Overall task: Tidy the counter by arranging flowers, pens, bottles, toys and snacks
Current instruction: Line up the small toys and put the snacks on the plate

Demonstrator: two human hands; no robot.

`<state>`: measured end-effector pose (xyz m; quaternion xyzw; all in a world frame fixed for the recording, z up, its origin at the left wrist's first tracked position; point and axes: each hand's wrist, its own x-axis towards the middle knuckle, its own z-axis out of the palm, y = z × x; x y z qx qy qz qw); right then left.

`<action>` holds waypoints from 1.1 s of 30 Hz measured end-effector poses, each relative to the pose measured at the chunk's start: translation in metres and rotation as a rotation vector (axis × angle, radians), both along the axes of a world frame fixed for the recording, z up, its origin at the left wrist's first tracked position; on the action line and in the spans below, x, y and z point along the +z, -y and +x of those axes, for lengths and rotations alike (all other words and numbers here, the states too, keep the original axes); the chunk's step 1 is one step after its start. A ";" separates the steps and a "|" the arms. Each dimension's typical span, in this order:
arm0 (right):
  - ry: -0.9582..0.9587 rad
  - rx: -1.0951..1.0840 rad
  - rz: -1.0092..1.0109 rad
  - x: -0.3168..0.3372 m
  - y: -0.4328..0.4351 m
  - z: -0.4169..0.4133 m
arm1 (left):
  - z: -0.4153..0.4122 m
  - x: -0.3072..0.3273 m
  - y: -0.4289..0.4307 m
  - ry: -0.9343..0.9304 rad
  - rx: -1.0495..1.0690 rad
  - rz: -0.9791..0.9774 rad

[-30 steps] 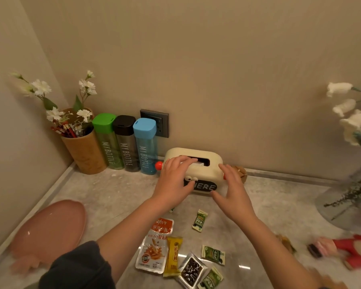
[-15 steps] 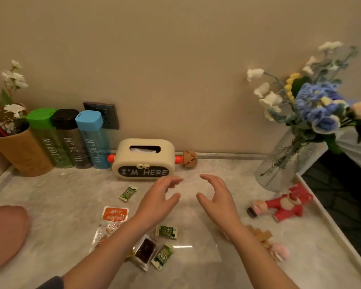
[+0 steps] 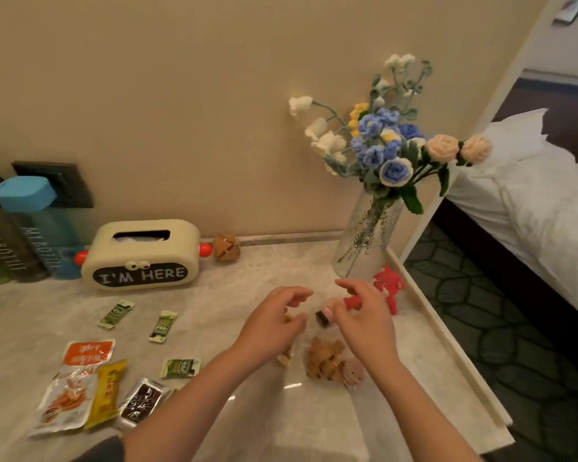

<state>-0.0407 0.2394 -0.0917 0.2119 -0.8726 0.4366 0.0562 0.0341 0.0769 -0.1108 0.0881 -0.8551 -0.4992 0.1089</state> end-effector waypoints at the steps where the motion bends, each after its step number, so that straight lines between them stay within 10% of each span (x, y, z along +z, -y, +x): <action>1: -0.038 -0.041 0.020 0.001 -0.004 -0.004 | -0.005 0.001 -0.004 -0.001 -0.007 0.001; 18: 0.097 -0.292 0.100 -0.021 -0.030 -0.073 | -0.075 0.013 -0.034 0.073 -0.149 -0.028; 27: -0.224 -0.175 0.160 0.003 -0.011 -0.078 | -0.093 0.016 -0.028 0.075 -0.164 -0.035; 33: 0.019 -0.200 0.193 0.004 -0.006 -0.094 | -0.110 0.021 -0.022 0.130 -0.155 -0.048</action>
